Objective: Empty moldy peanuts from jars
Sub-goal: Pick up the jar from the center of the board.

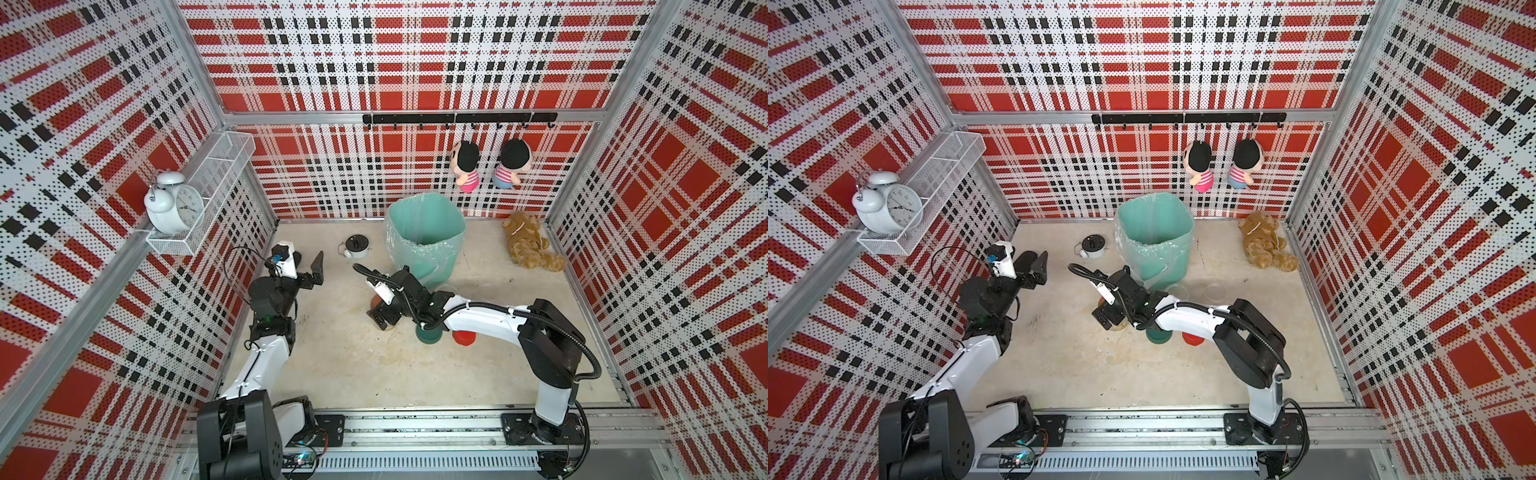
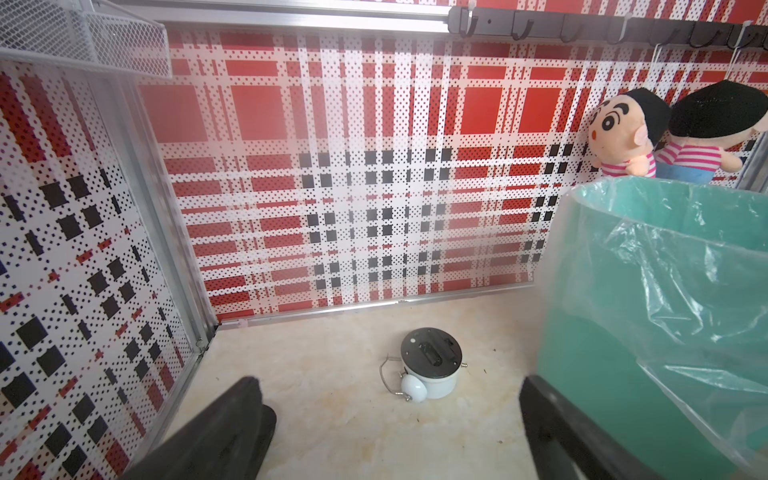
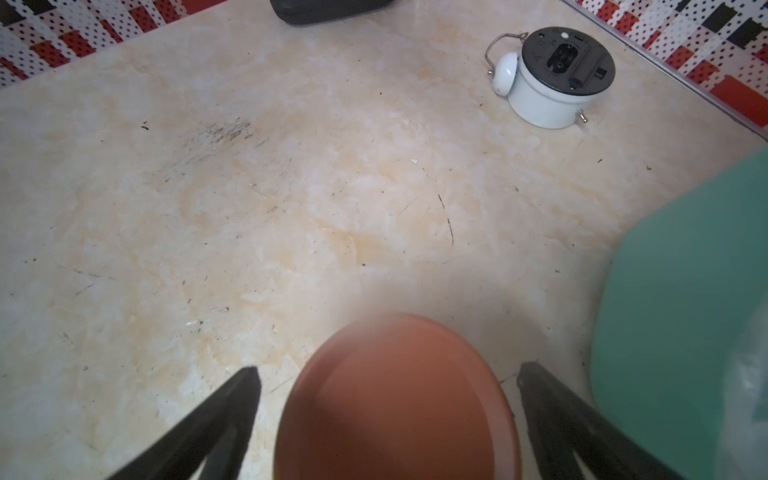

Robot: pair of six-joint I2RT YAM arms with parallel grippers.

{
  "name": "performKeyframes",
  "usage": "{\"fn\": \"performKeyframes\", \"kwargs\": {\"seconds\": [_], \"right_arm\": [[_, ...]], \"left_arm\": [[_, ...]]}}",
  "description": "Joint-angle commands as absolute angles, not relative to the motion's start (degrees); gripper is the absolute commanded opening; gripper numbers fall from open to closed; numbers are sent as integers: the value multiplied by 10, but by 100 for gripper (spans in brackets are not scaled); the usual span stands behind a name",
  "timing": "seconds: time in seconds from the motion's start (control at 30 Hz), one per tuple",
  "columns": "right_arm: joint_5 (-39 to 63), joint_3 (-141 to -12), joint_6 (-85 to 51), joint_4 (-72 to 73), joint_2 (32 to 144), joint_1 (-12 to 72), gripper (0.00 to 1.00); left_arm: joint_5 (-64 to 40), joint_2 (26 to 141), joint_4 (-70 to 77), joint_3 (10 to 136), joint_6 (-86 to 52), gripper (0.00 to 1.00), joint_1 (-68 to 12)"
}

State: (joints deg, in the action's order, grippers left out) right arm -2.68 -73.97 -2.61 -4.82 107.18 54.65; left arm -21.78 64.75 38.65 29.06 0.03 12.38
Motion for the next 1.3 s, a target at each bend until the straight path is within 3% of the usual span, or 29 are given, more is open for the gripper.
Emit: {"fn": "performKeyframes", "kwargs": {"seconds": [0.0, 0.27, 0.43, 0.73, 0.8, 0.97, 1.27], "right_arm": [[-55, -741, -31, -43, 1082, 552, 100], [-66, -755, -34, -69, 1108, 552, 99], [-47, -741, -35, -43, 1095, 553, 90], [-10, -732, -50, -36, 1091, 553, 64], [-8, -721, -51, -21, 1079, 552, 52], [10, -698, -40, 20, 1035, 553, 1], [101, -687, -6, 19, 904, 516, 0]], "left_arm": [[-218, 642, 401, 281, -4, 98, 131], [-223, 643, 402, 280, -4, 98, 131], [-223, 646, 401, 280, -4, 98, 131], [-233, 646, 400, 281, 2, 98, 131], [-241, 646, 400, 282, 3, 98, 131], [-301, 642, 399, 287, 18, 98, 125], [-396, 623, 396, 298, 51, 98, 83]]}}
